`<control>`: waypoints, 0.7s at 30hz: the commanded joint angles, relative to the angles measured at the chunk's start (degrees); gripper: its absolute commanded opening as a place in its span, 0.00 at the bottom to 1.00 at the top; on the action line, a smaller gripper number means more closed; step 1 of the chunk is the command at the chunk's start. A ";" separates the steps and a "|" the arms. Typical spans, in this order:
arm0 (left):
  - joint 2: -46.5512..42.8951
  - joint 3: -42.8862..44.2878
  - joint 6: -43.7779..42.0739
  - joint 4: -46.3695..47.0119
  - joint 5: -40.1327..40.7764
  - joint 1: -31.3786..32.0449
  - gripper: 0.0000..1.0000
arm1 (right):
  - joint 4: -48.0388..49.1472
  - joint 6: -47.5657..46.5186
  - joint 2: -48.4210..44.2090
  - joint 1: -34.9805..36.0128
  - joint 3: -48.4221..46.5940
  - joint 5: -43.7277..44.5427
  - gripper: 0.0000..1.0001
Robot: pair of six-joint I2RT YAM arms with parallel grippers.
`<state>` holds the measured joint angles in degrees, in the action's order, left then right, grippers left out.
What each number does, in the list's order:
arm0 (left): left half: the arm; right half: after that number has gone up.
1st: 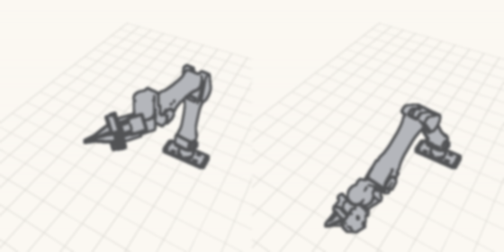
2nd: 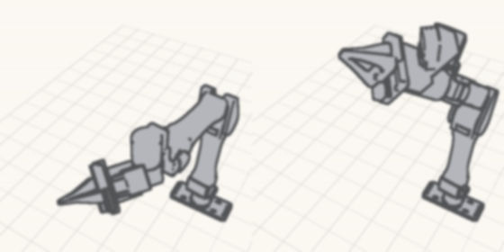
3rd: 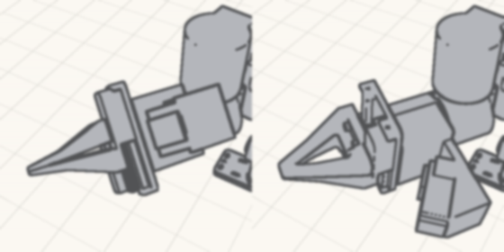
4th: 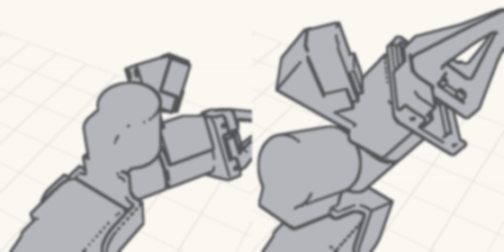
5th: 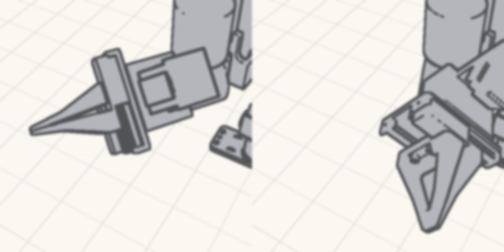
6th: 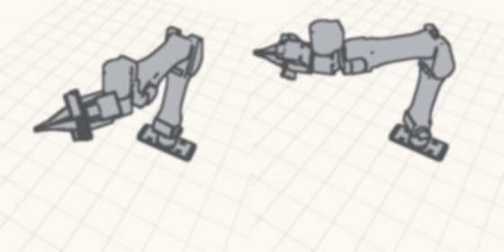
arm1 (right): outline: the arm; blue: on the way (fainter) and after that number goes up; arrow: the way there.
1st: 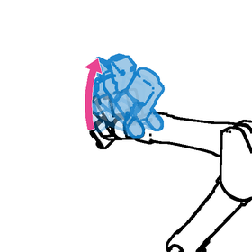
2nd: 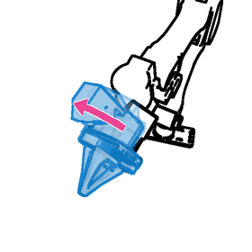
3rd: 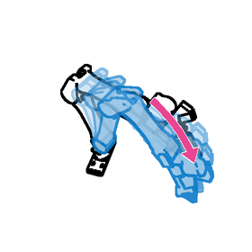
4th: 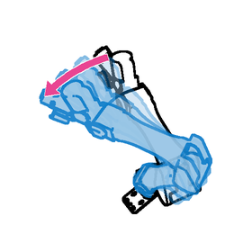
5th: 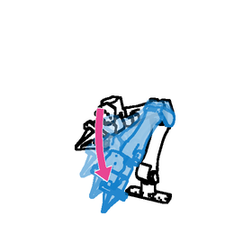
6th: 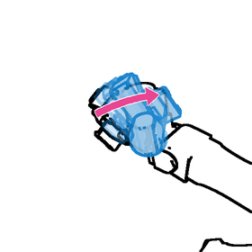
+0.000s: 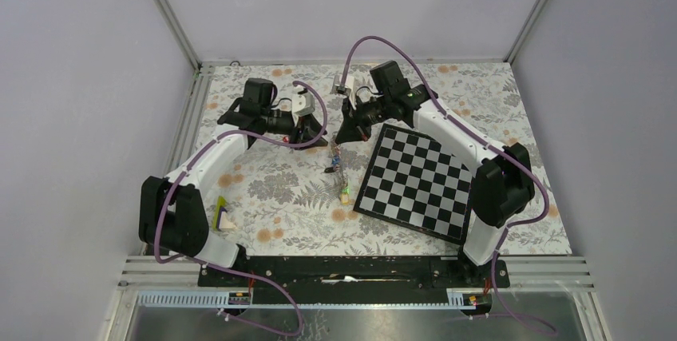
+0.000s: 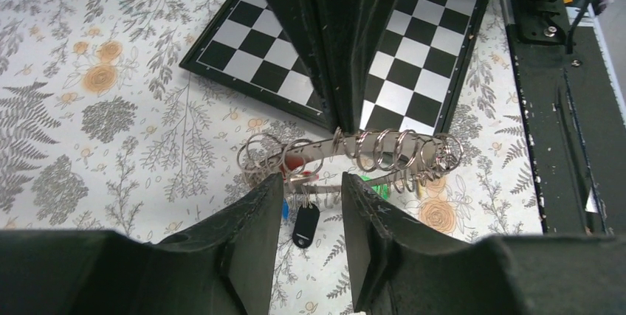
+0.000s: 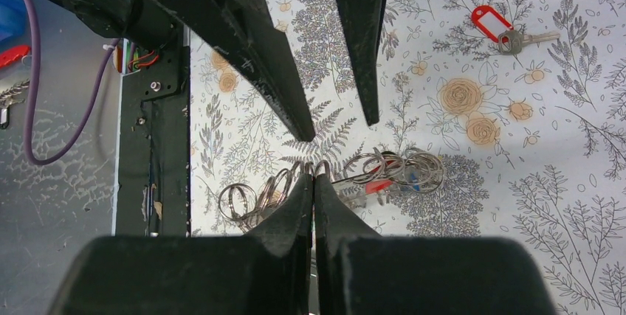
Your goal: Put the keys on the keyring
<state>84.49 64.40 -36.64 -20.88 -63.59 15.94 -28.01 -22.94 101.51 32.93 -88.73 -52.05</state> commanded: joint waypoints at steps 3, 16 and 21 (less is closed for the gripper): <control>-1.24 1.03 0.69 0.98 -4.39 1.41 0.42 | 1.12 -0.29 -3.75 -0.15 0.02 -1.31 0.00; -4.24 -2.09 6.39 0.85 0.36 1.72 0.46 | 3.06 2.46 -4.95 -0.17 1.20 -0.44 0.00; -5.06 -2.74 6.07 -0.82 1.42 1.72 0.48 | 3.69 3.07 -5.39 -0.22 1.83 -0.14 0.00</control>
<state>82.06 62.19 -30.96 -21.37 -62.85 17.45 -27.07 -20.99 99.79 32.93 -86.70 -51.53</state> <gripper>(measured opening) 0.479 0.020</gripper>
